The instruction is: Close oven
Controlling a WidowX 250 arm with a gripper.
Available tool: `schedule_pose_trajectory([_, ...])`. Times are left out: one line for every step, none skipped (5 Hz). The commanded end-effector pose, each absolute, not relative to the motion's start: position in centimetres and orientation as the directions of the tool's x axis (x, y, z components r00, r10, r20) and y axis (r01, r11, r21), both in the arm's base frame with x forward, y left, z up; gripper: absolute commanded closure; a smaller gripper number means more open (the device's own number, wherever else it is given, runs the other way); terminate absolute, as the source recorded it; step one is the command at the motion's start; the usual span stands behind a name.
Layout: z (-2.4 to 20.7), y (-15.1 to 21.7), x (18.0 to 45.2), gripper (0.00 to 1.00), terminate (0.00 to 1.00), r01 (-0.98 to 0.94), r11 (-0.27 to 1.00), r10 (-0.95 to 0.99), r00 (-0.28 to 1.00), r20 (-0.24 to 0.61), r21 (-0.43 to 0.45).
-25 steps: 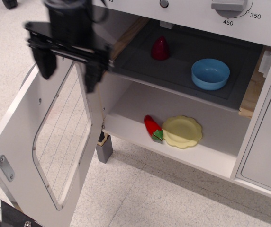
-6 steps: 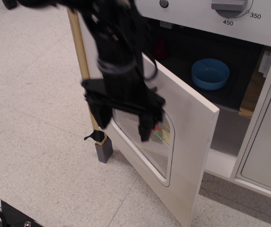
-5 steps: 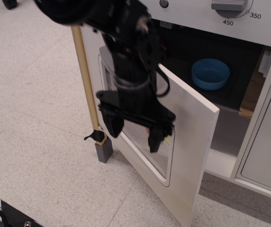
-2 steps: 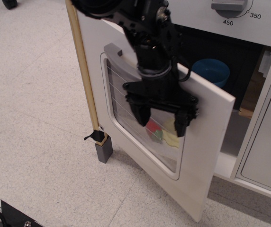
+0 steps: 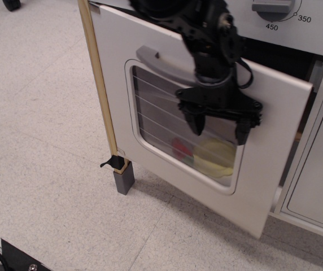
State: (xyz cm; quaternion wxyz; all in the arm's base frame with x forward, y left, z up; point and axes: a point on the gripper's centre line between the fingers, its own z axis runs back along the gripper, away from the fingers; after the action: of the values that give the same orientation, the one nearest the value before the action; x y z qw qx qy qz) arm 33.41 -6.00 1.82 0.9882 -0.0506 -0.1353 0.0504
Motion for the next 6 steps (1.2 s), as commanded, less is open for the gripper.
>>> schedule_pose_trajectory([4.0, -7.0, 37.4, 0.0, 0.0, -0.094, 0.987, 0.135, 0.921, 0.365, -0.127])
schedule_pose_trajectory([4.1, -7.3, 38.7, 0.0, 0.0, -0.101, 0.987, 0.143, 0.908, 0.393, -0.124])
schedule_pose_trajectory([4.1, -7.2, 39.4, 0.0, 0.0, -0.112, 0.987, 0.15, 0.904, 0.401, -0.116])
schedule_pose_trajectory([4.1, -7.1, 39.2, 0.0, 0.0, -0.11, 0.987, 0.147, 0.905, 0.398, -0.114])
schedule_pose_trajectory([4.2, -7.1, 38.3, 0.0, 0.0, -0.1, 0.989, 0.136, 0.911, 0.389, -0.112])
schedule_pose_trajectory([4.3, -6.7, 36.5, 0.0, 0.0, -0.088, 0.992, 0.115, 0.924, 0.365, -0.089])
